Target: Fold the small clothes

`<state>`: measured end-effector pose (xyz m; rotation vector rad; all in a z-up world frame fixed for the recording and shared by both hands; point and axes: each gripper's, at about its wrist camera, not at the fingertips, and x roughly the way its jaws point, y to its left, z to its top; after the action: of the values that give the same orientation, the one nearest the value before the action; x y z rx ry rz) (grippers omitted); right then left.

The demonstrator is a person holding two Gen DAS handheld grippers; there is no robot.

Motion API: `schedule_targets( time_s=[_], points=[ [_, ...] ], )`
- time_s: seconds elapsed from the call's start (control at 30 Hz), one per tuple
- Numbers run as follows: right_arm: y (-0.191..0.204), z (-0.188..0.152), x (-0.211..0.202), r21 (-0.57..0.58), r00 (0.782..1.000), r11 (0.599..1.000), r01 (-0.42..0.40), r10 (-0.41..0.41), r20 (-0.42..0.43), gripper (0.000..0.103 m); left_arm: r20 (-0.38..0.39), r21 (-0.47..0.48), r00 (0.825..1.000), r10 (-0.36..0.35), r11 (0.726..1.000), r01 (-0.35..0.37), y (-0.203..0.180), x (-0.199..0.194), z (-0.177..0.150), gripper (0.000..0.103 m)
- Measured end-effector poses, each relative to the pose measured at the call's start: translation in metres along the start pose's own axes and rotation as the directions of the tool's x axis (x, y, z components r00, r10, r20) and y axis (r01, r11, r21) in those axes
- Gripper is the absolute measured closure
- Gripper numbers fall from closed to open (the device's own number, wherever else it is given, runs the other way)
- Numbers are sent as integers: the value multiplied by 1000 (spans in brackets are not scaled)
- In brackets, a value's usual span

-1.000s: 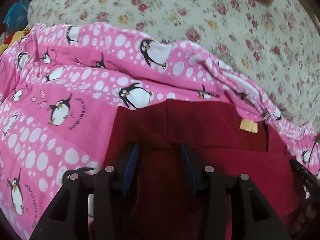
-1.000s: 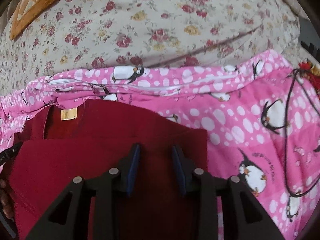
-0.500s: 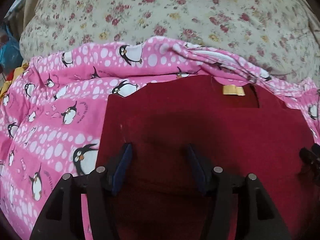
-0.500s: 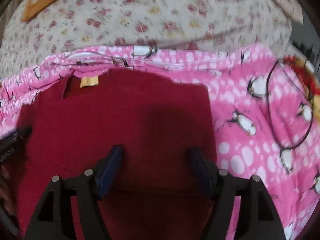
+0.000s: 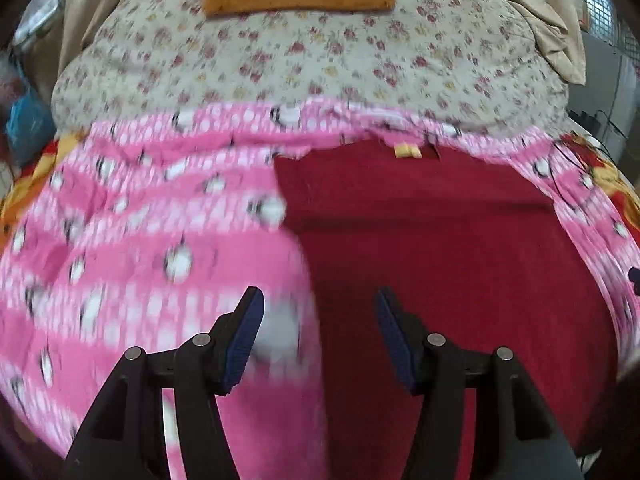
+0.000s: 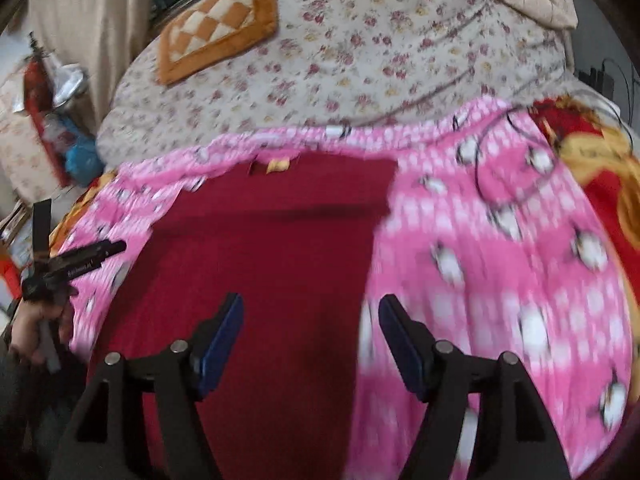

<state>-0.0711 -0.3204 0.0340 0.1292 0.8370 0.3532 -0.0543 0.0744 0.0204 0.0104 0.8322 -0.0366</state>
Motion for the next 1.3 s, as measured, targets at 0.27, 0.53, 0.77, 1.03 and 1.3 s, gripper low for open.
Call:
schedule_targets(
  time_s=[0.27,0.53,0.77,1.03,1.3],
  points=[
    [3,-108,-17,63,979,998,-18,30,-203,30,-122,-126,987,-100,988,84,-4,-24,-96,56],
    [19,-139,0,87,956,995,-41,64,-287,59,-215,-148,956,-200,974,171,-22,-34,-141,57],
    [20,-137,5,105,949,991,-87,115,-293,79,-191,-162,954,-230,966,201,-20,-39,-145,83],
    [17,-133,-4,110,953,986,-125,150,-263,95,-137,-147,961,-242,964,221,-23,-50,-137,103],
    [19,-94,-48,22,989,989,-149,149,-6,96,-30,-157,973,-228,963,220,-13,-67,-115,103]
  ],
)
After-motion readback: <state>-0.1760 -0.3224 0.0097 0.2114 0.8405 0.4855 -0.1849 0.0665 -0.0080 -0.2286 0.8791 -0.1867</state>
